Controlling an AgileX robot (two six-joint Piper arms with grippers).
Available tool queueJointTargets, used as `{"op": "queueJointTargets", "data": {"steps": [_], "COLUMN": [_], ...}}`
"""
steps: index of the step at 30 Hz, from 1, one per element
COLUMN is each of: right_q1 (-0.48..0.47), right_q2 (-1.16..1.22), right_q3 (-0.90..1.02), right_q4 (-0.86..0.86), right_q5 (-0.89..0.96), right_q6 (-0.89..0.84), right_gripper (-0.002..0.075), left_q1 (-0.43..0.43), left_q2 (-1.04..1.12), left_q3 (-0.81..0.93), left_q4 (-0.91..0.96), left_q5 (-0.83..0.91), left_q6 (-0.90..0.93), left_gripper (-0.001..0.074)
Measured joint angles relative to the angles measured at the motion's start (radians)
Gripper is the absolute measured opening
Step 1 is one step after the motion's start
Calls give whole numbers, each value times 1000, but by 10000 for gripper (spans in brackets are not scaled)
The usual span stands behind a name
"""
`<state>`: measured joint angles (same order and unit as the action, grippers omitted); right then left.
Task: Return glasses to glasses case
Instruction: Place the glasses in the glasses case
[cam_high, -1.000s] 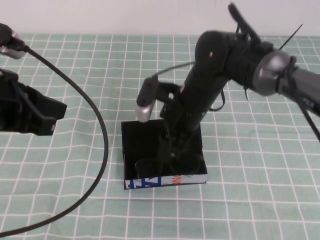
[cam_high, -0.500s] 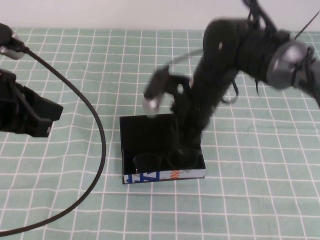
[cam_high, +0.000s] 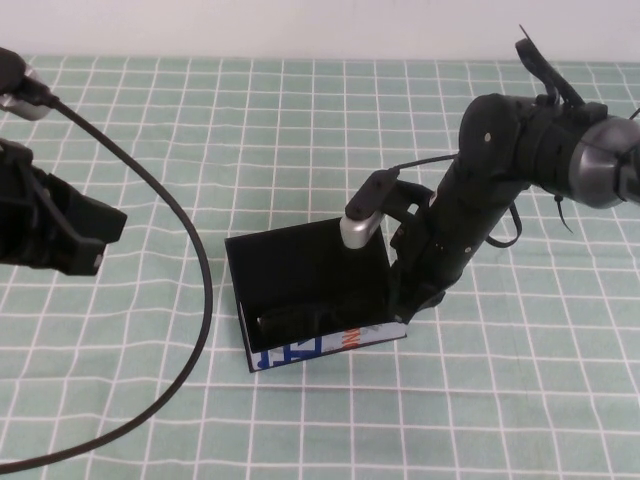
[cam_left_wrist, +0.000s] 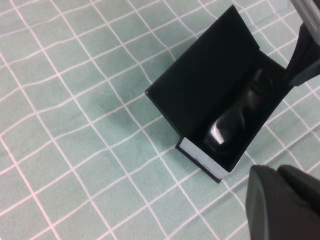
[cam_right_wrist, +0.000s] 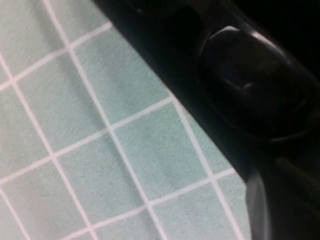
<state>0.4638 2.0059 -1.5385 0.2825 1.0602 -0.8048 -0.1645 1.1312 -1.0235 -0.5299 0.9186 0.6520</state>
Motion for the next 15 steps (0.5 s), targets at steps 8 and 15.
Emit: {"op": "queueJointTargets", "data": {"steps": [8, 15], "right_q1": [-16, -100], "right_q2": [-27, -18], "right_q3": [-2, -10], "right_q4": [4, -11], "right_q5": [-53, -69], "right_q6": [16, 71], "right_gripper": [-11, -11], "left_q1": [0, 0], "left_q2": [0, 0], "left_q3": [0, 32], "left_q4": [-26, -44], "left_q5": [0, -4], "left_q6": [0, 2], "left_gripper": [-6, -6]}}
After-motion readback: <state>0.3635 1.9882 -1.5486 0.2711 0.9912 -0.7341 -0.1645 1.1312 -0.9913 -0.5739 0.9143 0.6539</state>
